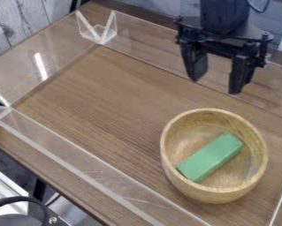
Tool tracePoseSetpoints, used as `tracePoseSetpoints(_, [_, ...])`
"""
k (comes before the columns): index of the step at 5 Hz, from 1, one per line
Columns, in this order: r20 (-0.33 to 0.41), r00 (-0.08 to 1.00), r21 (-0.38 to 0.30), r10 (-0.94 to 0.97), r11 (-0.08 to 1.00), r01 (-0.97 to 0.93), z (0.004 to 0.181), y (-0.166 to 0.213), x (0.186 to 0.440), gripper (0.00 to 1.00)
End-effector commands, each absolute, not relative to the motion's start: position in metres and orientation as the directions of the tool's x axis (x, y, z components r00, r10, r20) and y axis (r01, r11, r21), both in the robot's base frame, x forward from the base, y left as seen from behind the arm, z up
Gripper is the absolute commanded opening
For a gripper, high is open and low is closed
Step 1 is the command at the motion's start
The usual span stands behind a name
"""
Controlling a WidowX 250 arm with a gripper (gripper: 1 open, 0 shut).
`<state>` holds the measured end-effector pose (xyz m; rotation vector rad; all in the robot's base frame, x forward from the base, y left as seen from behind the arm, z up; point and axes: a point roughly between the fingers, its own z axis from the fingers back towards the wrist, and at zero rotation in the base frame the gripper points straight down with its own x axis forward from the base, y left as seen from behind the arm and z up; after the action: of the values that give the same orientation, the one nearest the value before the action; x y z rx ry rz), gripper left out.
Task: Put the green block in the brown bowl
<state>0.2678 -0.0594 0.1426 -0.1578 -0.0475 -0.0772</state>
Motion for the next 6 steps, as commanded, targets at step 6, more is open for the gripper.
tracePoseSetpoints(6, [0.041,0.988,-0.133,-0.149,0.979,0.154,0.113,-0.057,0.262,1.0])
